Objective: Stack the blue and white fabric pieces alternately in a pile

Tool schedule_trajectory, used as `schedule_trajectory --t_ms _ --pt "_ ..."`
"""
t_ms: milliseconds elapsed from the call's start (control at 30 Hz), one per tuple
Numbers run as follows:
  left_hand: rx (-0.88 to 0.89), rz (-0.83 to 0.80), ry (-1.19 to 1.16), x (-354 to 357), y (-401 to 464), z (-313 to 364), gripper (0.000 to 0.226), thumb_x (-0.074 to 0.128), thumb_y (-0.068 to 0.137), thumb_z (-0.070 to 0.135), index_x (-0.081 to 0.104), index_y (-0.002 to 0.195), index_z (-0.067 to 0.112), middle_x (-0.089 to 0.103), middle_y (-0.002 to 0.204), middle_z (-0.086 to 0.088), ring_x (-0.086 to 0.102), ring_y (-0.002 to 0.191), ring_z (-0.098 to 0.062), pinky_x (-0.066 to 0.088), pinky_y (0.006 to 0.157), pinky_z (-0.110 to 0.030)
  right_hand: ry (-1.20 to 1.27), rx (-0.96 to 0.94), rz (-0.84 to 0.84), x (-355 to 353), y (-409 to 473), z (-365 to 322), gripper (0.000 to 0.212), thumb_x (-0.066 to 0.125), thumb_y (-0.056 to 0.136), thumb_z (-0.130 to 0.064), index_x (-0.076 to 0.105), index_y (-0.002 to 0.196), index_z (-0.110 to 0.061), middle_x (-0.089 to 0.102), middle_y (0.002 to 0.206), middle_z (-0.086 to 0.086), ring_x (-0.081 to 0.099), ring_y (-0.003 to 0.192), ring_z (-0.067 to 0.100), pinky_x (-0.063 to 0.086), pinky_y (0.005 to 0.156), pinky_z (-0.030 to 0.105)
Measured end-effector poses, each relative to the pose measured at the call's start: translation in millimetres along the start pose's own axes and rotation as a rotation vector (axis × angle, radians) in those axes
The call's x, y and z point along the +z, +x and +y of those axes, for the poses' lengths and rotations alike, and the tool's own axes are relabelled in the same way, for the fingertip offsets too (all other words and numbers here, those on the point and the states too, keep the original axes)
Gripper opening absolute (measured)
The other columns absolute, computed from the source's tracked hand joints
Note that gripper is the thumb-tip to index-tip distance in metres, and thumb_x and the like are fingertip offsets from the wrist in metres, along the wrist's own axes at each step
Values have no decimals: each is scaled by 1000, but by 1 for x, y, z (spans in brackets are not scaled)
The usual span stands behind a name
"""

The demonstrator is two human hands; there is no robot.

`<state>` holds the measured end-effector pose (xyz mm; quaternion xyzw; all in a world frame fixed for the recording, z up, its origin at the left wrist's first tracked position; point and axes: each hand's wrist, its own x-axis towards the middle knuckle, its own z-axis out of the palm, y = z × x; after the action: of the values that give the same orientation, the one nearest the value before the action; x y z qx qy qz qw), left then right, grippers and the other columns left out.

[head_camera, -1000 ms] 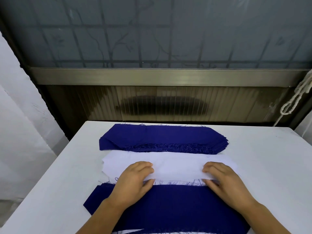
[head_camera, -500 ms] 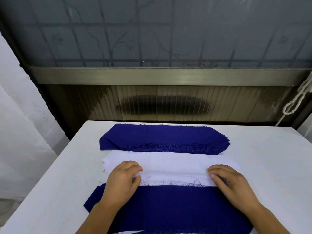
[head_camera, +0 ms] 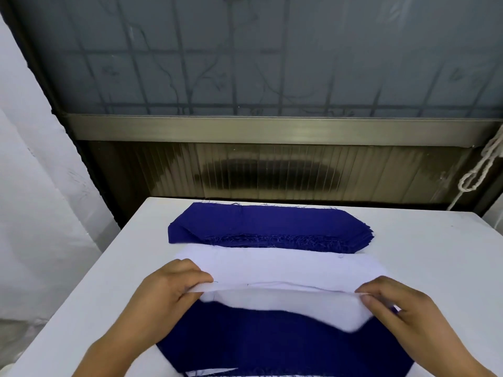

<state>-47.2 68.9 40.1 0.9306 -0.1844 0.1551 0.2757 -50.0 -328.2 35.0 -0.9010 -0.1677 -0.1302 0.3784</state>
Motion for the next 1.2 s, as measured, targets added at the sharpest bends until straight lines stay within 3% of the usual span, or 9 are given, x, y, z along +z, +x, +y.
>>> schedule_trajectory --t_ms 133,200,267,400,533,633,767,900,1200 --pt "-161 -273 -149 -18 -5 -4 20 70 89 22 74 95 41 68 99 25 63 92 2 48 80 -16 134 218 -269 -17 -5 -2 16 68 88 -20 71 82 -34 70 78 -12 60 71 -2 41 67 8" --pt "-279 -448 -127 -18 -1 -7 11 64 88 35 74 93 32 69 92 18 62 82 0 51 81 -30 95 295 -397 -16 -4 1 18 66 90 -21 68 78 -35 66 71 -10 52 63 -2 38 62 12" --pt "-331 -492 -74 -13 3 -6 26 58 82 42 70 87 19 64 80 14 55 69 -8 49 77 -39 17 327 -390 -11 -1 3 22 65 91 -20 65 74 -34 63 68 -8 49 60 2 38 61 15" --pt "-286 -173 -84 -5 11 1 20 67 90 19 72 79 35 66 89 24 62 82 0 47 74 -18 -85 233 -90 -3 3 -4 22 63 91 -17 64 77 -34 66 80 -18 58 71 1 42 64 11" --pt "-56 188 -16 -4 -2 1 12 70 88 18 76 91 28 66 98 23 61 95 3 42 80 -6 -187 -107 223 2 -7 -2 17 55 95 -19 69 87 -25 65 96 -21 59 92 -4 40 79 6" --pt "171 187 54 8 -23 -6 33 50 96 41 77 91 22 65 103 15 58 96 4 45 81 -13 -281 -318 265 12 -26 18 40 46 99 -33 76 86 -10 69 100 -7 59 97 5 44 89 21" --pt "398 85 219 38 -52 -20 44 40 99 29 79 81 19 71 93 4 68 84 -10 52 72 -19 -305 -411 114 31 -50 41 48 39 102 -36 77 82 -16 68 100 -9 57 102 1 44 89 21" --pt "368 40 235 44 -62 -21 63 22 105 34 79 81 21 72 93 7 70 84 -8 56 69 -21 -254 -299 67 36 -61 45 50 35 102 -44 77 86 -23 66 105 -16 55 106 -6 42 94 16" --pt "283 7 181 43 -66 -23 57 26 104 44 78 86 27 69 104 12 66 93 -1 51 79 -16 -282 -295 73 34 -66 46 39 44 99 -37 76 83 -24 65 99 -17 55 103 -8 41 91 13"
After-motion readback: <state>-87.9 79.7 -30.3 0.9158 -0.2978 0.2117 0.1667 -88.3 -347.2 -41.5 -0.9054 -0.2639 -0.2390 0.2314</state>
